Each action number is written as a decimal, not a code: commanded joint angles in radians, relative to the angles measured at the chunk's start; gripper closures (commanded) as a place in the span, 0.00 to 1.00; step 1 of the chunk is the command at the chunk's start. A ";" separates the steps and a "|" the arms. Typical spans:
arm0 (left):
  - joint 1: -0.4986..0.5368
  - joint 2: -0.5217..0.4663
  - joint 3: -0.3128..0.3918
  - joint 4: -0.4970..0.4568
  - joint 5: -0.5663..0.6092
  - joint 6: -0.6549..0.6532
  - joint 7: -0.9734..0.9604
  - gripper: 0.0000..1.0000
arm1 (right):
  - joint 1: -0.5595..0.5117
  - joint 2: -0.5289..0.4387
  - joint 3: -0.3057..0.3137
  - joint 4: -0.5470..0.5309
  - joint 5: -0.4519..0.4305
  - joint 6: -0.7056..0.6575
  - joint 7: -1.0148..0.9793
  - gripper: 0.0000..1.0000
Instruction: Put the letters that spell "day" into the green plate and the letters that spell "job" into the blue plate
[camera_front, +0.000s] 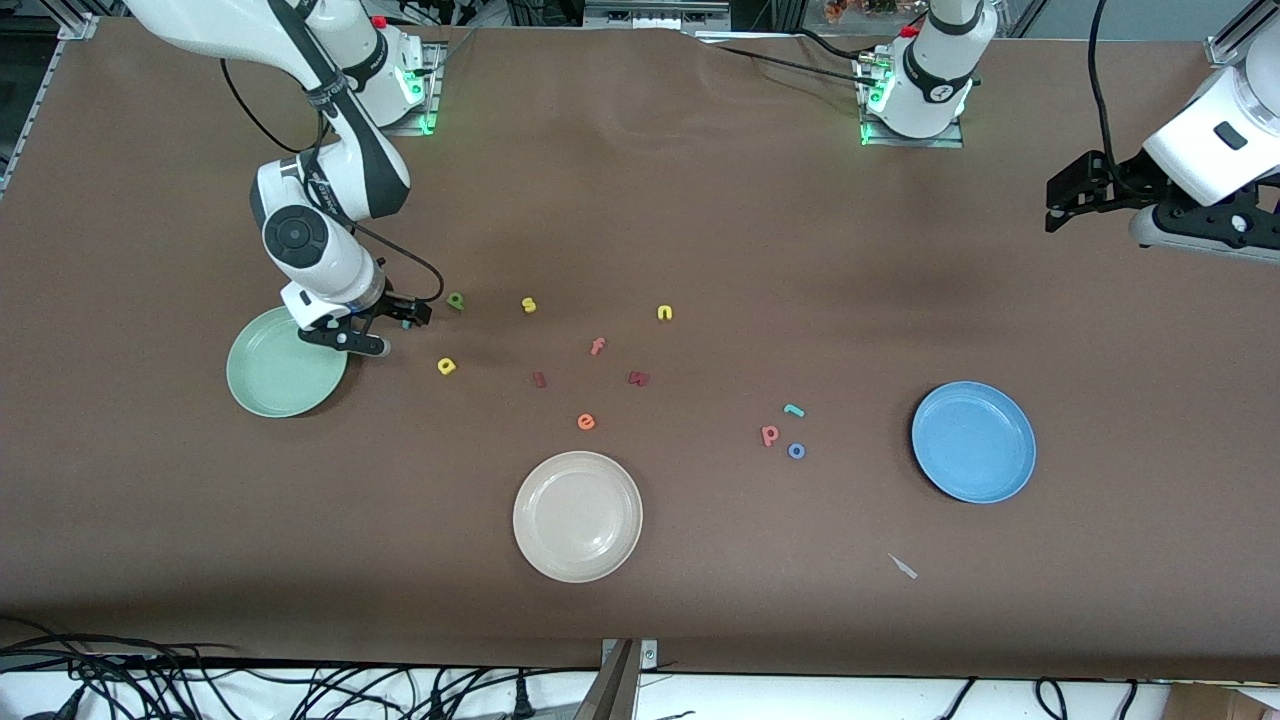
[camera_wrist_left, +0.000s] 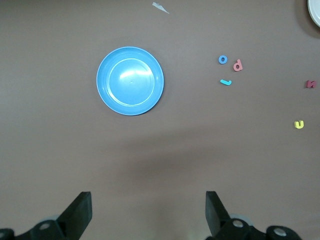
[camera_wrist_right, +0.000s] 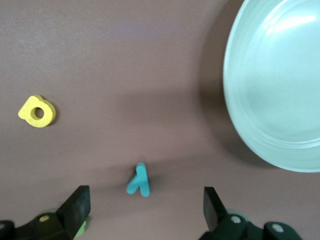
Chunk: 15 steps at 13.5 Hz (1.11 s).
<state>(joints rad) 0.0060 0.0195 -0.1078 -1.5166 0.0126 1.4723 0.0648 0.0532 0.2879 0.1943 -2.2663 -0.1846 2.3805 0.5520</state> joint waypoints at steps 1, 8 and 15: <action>0.015 0.013 -0.004 0.004 -0.017 -0.018 0.000 0.00 | 0.002 -0.015 0.004 0.074 -0.016 -0.154 -0.014 0.00; -0.067 0.106 -0.012 -0.163 -0.023 0.199 0.013 0.00 | 0.008 -0.036 -0.001 0.116 -0.010 -0.245 -0.098 0.00; -0.158 0.296 -0.010 -0.257 -0.025 0.529 0.000 0.01 | 0.013 -0.049 -0.006 0.024 0.086 -0.077 0.006 0.01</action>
<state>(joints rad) -0.1301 0.2660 -0.1264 -1.7841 0.0121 1.9110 0.0650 0.0559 0.2645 0.1946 -2.1812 -0.1253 2.2356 0.5068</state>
